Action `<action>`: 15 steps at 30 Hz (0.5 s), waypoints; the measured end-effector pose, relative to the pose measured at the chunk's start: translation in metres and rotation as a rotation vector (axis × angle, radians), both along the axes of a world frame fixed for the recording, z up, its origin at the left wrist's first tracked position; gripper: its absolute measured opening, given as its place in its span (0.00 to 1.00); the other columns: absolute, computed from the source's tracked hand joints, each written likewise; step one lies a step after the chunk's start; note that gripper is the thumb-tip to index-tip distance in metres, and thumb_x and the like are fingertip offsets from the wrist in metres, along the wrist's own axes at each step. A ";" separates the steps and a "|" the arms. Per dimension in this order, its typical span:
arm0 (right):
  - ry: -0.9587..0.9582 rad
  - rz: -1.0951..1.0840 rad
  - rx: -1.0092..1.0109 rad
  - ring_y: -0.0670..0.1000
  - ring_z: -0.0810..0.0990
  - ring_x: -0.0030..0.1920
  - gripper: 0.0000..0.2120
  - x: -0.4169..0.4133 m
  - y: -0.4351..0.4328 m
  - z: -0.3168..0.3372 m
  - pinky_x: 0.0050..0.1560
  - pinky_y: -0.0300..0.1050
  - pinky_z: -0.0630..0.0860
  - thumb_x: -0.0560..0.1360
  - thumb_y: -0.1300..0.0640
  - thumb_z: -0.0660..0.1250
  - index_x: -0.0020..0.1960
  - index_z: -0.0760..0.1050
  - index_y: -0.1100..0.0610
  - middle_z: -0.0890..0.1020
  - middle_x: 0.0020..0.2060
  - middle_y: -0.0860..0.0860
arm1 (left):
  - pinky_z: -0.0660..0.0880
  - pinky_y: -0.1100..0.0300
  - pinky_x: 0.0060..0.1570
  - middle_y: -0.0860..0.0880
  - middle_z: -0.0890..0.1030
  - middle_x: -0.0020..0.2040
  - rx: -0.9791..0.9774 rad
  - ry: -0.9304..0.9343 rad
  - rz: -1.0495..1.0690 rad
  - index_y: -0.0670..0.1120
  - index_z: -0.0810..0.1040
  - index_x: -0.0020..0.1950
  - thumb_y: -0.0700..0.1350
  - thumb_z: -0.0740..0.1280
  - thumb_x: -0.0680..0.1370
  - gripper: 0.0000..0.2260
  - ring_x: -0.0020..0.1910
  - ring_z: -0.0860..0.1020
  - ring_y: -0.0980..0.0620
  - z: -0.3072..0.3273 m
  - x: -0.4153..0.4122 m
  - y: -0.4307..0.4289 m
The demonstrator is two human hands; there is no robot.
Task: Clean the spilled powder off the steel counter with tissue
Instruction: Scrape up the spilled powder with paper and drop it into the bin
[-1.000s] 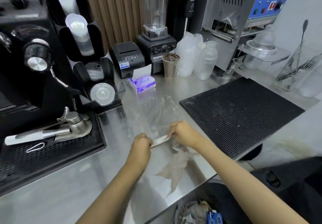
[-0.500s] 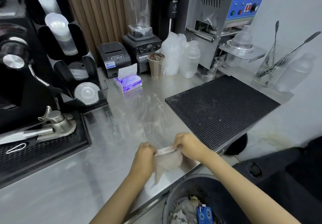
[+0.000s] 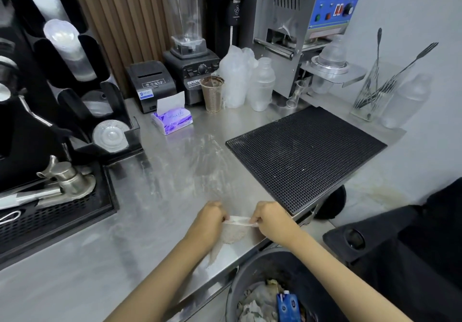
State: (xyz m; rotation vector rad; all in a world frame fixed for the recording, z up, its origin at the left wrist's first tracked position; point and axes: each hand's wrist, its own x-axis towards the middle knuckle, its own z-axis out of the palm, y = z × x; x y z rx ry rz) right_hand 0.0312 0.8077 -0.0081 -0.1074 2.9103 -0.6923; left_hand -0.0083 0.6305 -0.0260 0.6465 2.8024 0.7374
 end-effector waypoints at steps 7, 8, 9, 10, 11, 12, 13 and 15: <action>0.068 -0.017 -0.018 0.53 0.80 0.44 0.15 -0.035 0.003 0.015 0.48 0.47 0.79 0.70 0.73 0.58 0.46 0.81 0.61 0.81 0.46 0.55 | 0.64 0.66 0.43 0.59 0.62 0.34 0.034 0.093 0.072 0.37 0.81 0.46 0.29 0.60 0.73 0.11 0.48 0.73 0.47 0.025 -0.017 0.003; 0.065 -0.014 -0.006 0.54 0.80 0.45 0.16 -0.037 0.003 0.012 0.50 0.47 0.78 0.70 0.73 0.58 0.46 0.81 0.61 0.81 0.46 0.55 | 0.64 0.65 0.44 0.58 0.64 0.34 0.040 0.086 0.083 0.36 0.81 0.46 0.29 0.60 0.73 0.11 0.48 0.74 0.46 0.025 -0.018 0.005; 0.050 -0.015 0.007 0.54 0.80 0.46 0.16 -0.037 0.004 0.007 0.50 0.47 0.78 0.70 0.72 0.58 0.47 0.81 0.60 0.81 0.47 0.56 | 0.63 0.66 0.44 0.55 0.67 0.35 0.043 0.069 0.082 0.37 0.81 0.46 0.29 0.60 0.73 0.11 0.48 0.74 0.46 0.024 -0.019 0.007; 0.034 -0.021 0.015 0.54 0.80 0.46 0.15 -0.035 0.004 0.002 0.50 0.46 0.78 0.70 0.72 0.58 0.47 0.81 0.60 0.81 0.48 0.56 | 0.63 0.68 0.44 0.52 0.70 0.39 0.044 0.048 0.076 0.37 0.80 0.48 0.29 0.60 0.73 0.11 0.47 0.73 0.48 0.020 -0.018 0.009; 0.013 -0.027 0.024 0.54 0.79 0.45 0.14 -0.030 0.005 -0.002 0.48 0.44 0.78 0.69 0.72 0.59 0.47 0.80 0.61 0.81 0.48 0.56 | 0.62 0.69 0.43 0.49 0.71 0.43 0.035 0.026 0.061 0.37 0.80 0.49 0.30 0.60 0.74 0.11 0.45 0.71 0.50 0.018 -0.015 0.009; 0.007 -0.021 0.041 0.53 0.79 0.44 0.13 -0.023 0.006 -0.005 0.47 0.42 0.77 0.69 0.71 0.60 0.48 0.79 0.61 0.81 0.48 0.56 | 0.62 0.69 0.43 0.47 0.71 0.45 0.017 0.008 0.042 0.37 0.80 0.50 0.31 0.60 0.75 0.11 0.45 0.70 0.52 0.015 -0.010 0.009; 0.004 -0.004 0.049 0.52 0.79 0.45 0.12 -0.017 0.006 -0.007 0.47 0.41 0.76 0.70 0.70 0.61 0.48 0.79 0.61 0.81 0.48 0.56 | 0.63 0.68 0.44 0.46 0.72 0.46 0.003 -0.006 0.031 0.37 0.80 0.50 0.31 0.60 0.75 0.10 0.45 0.70 0.52 0.014 -0.005 0.007; 0.012 0.048 0.030 0.52 0.79 0.47 0.12 -0.009 0.005 -0.003 0.48 0.41 0.76 0.70 0.70 0.61 0.49 0.80 0.61 0.80 0.49 0.55 | 0.67 0.64 0.46 0.45 0.74 0.46 0.007 0.020 0.030 0.38 0.81 0.47 0.31 0.61 0.74 0.10 0.48 0.74 0.48 0.017 0.003 0.001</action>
